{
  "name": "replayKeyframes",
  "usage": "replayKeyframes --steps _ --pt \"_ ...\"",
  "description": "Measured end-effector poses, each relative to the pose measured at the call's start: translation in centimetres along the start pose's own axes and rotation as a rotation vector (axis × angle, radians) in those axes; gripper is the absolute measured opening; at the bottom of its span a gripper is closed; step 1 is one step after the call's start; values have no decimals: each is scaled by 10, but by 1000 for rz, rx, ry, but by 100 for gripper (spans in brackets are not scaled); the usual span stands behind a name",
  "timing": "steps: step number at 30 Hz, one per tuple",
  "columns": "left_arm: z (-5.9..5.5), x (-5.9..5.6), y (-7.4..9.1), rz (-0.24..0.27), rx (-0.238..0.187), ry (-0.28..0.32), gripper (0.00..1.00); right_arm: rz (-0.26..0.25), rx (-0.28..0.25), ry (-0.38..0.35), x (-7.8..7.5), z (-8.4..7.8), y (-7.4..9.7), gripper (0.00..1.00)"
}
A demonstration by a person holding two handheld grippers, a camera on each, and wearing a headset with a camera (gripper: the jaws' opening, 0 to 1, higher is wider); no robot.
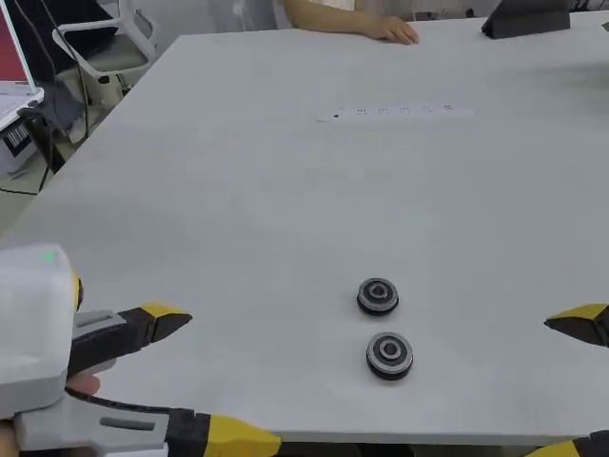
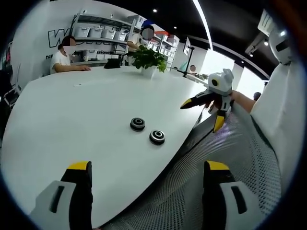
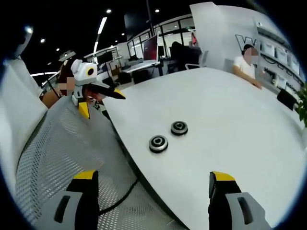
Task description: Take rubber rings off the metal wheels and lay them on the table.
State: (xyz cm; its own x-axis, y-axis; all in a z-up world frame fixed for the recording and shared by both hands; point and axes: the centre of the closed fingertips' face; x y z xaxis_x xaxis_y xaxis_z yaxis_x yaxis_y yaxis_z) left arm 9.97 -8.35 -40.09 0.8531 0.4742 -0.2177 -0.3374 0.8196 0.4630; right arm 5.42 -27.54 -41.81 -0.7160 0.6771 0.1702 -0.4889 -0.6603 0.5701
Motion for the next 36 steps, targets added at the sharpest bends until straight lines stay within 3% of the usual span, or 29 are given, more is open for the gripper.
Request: replayKeyframes --steps 2,3,5,7,9,11,18,22,26,31,36 --pt "4 -1 0 -5 -20 1 96 5 -7 2 1 1 0 95" --pt "12 -5 0 -29 -77 32 96 6 -12 4 1 2 0 95" --pt "16 -4 2 -28 -104 64 96 2 -27 7 0 6 1 95" --pt "17 -3 3 -19 -94 28 97 -9 -51 20 -1 11 3 95" --pt "19 -3 2 -21 -79 -71 97 -10 -83 6 -3 17 5 96" --pt "20 -5 2 -27 -66 -115 97 -5 -98 -7 -3 21 6 95" --pt "30 -8 3 -45 -49 -155 98 7 -130 54 1 46 9 94" --pt "45 -11 1 -59 -73 -194 98 -2 -175 79 -3 68 12 93" --pt "57 -15 -3 -81 -75 -245 97 -7 -183 126 -6 82 9 92" --pt "72 -10 -11 -74 -72 -299 96 19 -196 203 -2 98 2 81" --pt "92 -9 -19 -69 -98 -357 94 58 -196 256 4 110 -11 74"
Point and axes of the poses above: the centre of the closed fingertips' face, and the gripper's own axes: y roughly backward along the fingers, x roughly to its left, z roughly out of its top, and after that the axes turned 5 degrees about -x, right-handed
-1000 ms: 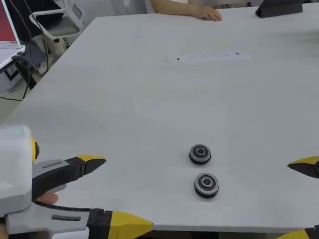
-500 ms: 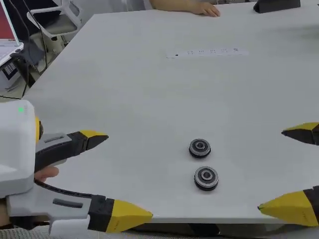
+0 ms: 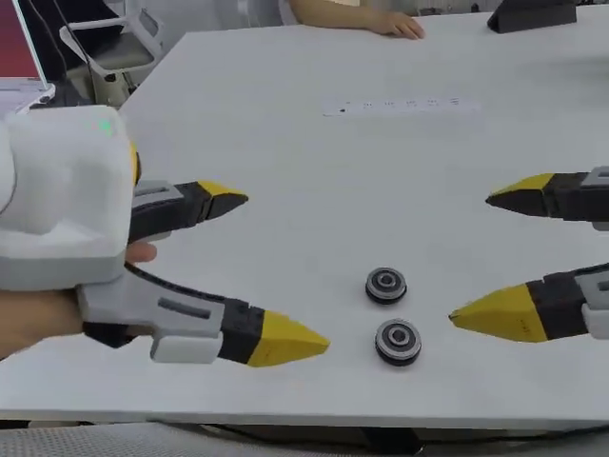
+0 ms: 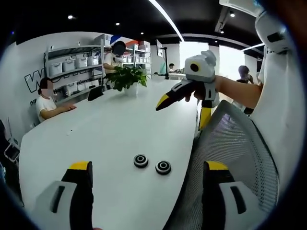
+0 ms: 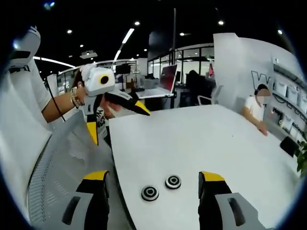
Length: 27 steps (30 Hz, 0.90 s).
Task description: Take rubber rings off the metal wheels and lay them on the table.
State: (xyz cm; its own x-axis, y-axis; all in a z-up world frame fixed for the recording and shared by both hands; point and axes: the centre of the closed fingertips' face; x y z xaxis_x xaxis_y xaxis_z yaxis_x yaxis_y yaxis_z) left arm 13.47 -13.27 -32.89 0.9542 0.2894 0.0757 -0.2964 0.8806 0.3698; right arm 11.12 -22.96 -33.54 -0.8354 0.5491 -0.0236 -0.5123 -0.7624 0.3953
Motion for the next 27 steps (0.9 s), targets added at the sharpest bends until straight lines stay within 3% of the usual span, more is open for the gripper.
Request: replayKeyframes --steps 4,7,10,14,20,27 --pt "11 0 -10 -22 -9 -40 91 27 -9 25 -2 5 -9 69" --pt "16 0 -21 -44 10 -75 86 46 1 35 -3 4 -16 67" --pt "22 -5 -33 -81 8 -110 84 84 36 85 1 -1 -26 66" --pt "23 -8 -50 -108 10 -120 80 100 54 85 0 -11 -38 61" --pt "1 -17 -78 -178 87 -185 73 116 123 98 2 -45 -48 56" --pt "-7 -19 -103 -207 76 -176 67 155 162 88 8 -72 -56 47"
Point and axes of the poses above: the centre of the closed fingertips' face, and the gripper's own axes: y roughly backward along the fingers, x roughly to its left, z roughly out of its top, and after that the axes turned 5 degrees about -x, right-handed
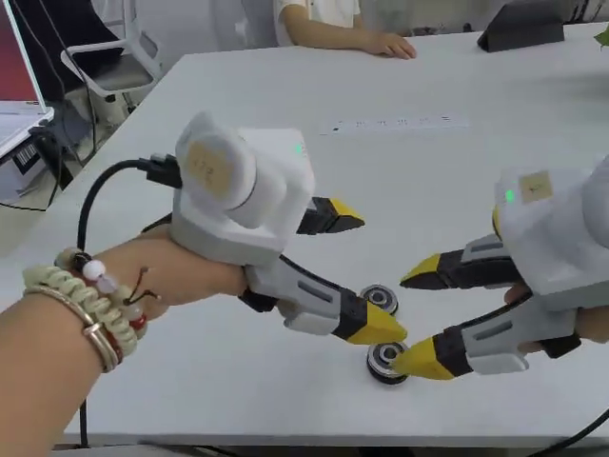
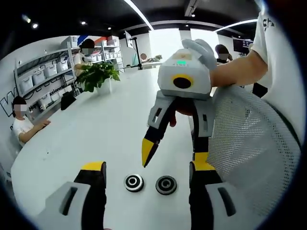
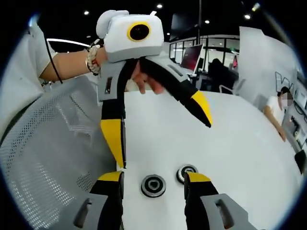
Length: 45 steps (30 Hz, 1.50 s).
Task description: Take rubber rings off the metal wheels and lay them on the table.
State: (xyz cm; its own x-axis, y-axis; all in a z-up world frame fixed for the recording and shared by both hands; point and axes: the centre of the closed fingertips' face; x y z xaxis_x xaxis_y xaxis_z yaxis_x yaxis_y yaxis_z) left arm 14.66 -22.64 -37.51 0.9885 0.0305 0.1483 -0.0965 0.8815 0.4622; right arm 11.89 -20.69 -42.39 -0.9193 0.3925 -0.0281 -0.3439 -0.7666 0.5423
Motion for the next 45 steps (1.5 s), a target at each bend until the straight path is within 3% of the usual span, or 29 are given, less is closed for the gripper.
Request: replayKeyframes --steps 2,5,8,9,13,21,26,29,32,35,37,38,45 --pt "-2 1 -5 4 -24 12 65 7 78 46 1 -21 -5 46" --pt "-9 -3 -9 4 -50 27 58 15 107 4 3 -34 -11 45" --pt "-17 -5 -9 12 -95 57 48 21 111 -9 4 -40 -13 44" --pt "-22 -8 -10 1 -96 96 47 15 111 -29 3 -41 -13 44" --pt "-31 -8 -11 -8 -97 107 44 9 86 -70 2 -40 -15 41" --pt "-49 -16 -18 -34 -58 114 33 5 83 -81 2 -42 -17 32" --pt "-63 -32 -27 -88 7 85 25 1 74 -90 1 -42 -17 28" --pt "-69 -35 -30 -89 33 55 20 -1 90 -85 0 -45 -18 26" --pt "-69 -36 -31 -97 35 49 12 1 104 -75 1 -48 -18 24" --pt "-69 -36 -33 -95 36 53 12 2 110 -73 1 -49 -18 23" --pt "-75 -36 -33 -92 58 50 11 -1 115 -73 1 -50 -17 23" --pt "-72 -37 -33 -97 40 65 10 -3 116 -75 0 -51 -17 23" --pt "-75 -37 -36 -85 31 82 8 -3 122 -70 0 -52 -18 19"
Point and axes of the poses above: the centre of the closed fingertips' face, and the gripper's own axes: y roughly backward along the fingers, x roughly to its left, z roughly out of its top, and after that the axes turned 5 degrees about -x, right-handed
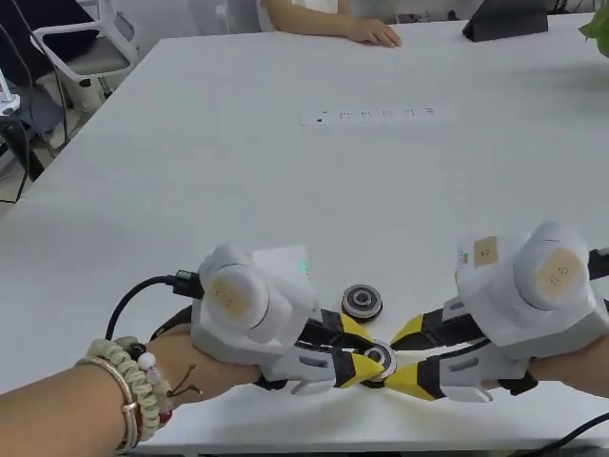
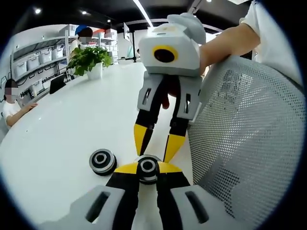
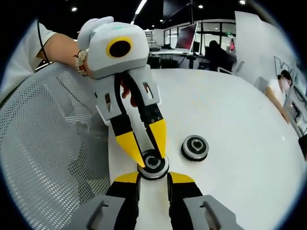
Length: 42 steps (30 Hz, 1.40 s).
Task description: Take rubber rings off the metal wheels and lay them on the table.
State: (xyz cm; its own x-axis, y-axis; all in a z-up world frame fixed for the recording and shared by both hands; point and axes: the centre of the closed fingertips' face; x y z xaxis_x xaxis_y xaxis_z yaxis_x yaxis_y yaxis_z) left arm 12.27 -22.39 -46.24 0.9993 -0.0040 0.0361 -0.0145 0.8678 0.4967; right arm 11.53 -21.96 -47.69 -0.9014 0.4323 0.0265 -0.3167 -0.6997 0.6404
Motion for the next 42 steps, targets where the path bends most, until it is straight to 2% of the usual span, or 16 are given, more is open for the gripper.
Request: replayKeyframes --steps 4,5,8,14,17,20,26,31,33,34,36,38,42 --pt "0 0 1 5 -3 2 8 1 6 11 0 -1 0 18" --pt "0 0 0 6 -3 3 8 12 10 17 2 -1 0 16" --pt "0 0 1 6 -3 5 8 1 34 53 -1 -5 1 11" --pt "0 0 2 -3 -4 0 8 -12 49 57 -4 -7 2 1" --pt "0 -1 2 -1 -4 -4 8 -14 50 46 -4 -7 2 0" --pt "0 -1 3 -5 -4 -12 8 -24 49 -36 -5 -8 1 0" --pt "0 -1 4 -8 -5 -20 8 -43 25 -156 -9 -8 1 0" --pt "0 0 4 -4 -7 -13 8 -56 28 -176 -12 -8 1 0" --pt "0 0 4 -3 -8 -15 8 -62 31 -215 -14 -7 2 0" --pt "0 0 4 -2 -7 -17 8 -55 31 -273 -12 -7 3 0" --pt "0 0 4 -2 -6 -19 8 -57 24 -263 -16 -6 5 0" --pt "1 0 4 -2 -7 -19 8 -49 10 -343 -13 -5 6 0" --pt "1 0 4 -3 -9 -20 8 -39 -11 -447 -15 -2 8 0"
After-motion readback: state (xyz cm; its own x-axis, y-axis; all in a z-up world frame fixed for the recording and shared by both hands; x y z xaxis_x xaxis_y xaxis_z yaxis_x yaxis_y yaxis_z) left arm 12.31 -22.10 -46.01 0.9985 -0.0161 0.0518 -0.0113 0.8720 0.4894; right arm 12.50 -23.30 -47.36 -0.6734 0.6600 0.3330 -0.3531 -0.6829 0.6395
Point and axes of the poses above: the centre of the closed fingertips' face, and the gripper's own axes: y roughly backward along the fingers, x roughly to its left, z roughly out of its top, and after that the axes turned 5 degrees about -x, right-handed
